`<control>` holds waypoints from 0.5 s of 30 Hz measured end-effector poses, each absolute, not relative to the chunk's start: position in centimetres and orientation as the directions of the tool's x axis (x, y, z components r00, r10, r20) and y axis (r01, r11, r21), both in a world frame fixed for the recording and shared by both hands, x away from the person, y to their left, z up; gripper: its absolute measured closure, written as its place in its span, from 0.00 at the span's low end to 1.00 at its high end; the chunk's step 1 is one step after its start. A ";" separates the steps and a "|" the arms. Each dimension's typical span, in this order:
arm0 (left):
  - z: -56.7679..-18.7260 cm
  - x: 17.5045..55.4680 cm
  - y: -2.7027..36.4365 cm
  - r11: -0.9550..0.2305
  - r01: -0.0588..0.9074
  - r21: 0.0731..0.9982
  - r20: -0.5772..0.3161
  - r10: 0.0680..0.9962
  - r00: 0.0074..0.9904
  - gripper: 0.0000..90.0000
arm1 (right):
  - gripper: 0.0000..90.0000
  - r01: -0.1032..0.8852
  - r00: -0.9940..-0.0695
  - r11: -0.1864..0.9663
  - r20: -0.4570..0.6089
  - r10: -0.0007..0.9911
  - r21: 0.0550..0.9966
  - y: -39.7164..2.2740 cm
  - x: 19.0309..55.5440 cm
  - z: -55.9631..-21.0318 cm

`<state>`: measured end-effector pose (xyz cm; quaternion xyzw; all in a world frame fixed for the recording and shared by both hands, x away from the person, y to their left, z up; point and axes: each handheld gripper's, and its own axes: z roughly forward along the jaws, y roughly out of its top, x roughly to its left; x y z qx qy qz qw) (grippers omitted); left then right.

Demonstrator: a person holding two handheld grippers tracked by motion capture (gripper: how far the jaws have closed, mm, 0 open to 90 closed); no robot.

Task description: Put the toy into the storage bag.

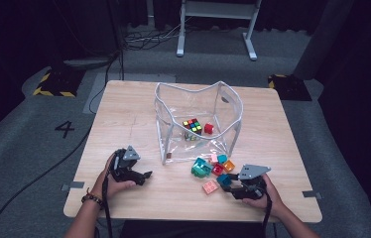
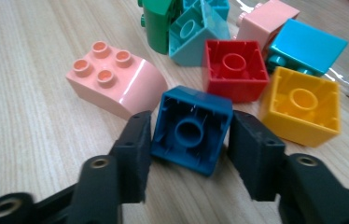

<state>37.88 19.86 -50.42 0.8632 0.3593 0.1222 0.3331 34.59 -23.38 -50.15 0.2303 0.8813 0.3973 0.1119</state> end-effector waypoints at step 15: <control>-50.4 37.9 19.9 -0.520 0.539 0.663 -0.028 0.702 0.712 0.08 | 0.58 0.313 -0.859 0.584 -0.039 0.510 0.749 -24.6 34.6 -50.1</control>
